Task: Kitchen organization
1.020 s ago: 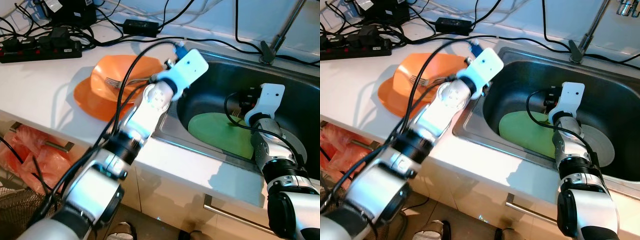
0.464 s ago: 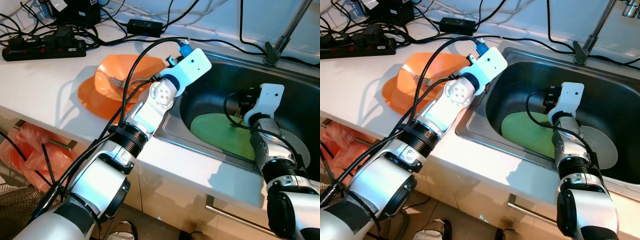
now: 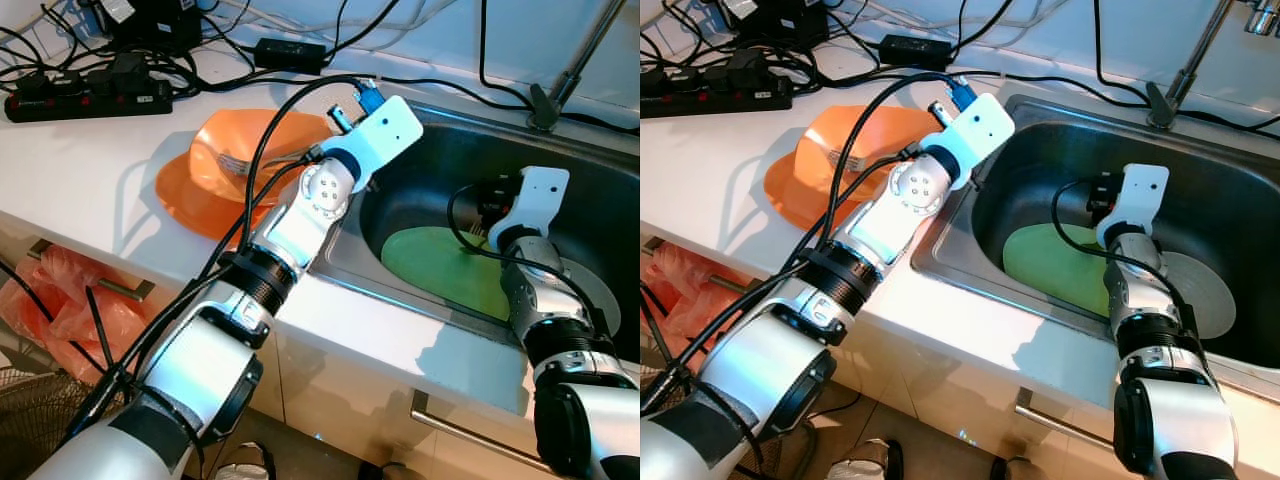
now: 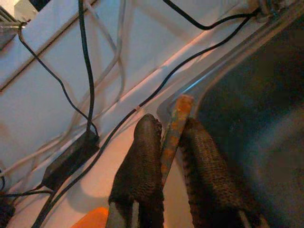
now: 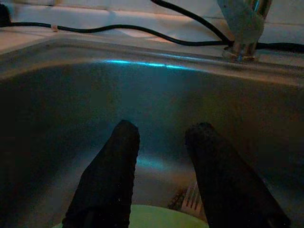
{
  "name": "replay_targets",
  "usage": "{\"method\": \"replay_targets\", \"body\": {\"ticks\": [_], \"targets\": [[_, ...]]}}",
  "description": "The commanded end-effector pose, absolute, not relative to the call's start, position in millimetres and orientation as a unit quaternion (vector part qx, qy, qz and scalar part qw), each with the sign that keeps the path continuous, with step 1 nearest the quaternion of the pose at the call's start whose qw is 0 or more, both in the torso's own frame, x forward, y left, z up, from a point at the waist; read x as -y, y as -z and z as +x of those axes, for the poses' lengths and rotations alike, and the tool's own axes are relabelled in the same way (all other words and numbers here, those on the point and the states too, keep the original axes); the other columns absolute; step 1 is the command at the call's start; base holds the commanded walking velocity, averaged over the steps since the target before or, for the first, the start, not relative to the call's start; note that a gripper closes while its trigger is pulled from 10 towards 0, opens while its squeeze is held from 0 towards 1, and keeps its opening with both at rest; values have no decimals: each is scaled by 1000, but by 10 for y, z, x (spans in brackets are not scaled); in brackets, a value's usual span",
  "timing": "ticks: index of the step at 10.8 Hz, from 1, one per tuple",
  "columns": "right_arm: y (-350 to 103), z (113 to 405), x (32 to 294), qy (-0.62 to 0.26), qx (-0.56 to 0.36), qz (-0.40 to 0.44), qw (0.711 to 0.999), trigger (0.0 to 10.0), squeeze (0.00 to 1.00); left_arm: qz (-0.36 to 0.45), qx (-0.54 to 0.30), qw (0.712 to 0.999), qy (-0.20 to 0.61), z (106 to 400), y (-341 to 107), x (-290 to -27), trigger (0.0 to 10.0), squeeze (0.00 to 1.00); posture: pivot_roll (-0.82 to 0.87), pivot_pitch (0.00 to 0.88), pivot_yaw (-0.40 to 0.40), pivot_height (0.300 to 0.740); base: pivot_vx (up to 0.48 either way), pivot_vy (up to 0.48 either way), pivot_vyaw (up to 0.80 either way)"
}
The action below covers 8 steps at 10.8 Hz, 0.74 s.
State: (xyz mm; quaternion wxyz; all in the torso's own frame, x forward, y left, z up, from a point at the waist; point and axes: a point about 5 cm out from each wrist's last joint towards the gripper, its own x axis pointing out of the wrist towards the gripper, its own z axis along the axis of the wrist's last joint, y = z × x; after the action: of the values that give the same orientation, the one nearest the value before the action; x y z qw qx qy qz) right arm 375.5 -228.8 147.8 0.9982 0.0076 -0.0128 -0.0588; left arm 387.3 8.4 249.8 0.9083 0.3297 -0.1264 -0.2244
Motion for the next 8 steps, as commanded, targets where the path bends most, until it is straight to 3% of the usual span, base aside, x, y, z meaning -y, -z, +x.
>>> {"method": "replay_targets", "body": {"ticks": [1,8], "targets": [[-1442,3740,2314,65,8,9,998,10000,0,326,138,909,220,3881,-2584,-54,0,0,67,85,-22,740,0,0,0],[-1442,3740,2314,65,8,9,998,10000,0,326,138,909,220,3881,-2584,-54,0,0,67,85,-22,740,0,0,0]]}}
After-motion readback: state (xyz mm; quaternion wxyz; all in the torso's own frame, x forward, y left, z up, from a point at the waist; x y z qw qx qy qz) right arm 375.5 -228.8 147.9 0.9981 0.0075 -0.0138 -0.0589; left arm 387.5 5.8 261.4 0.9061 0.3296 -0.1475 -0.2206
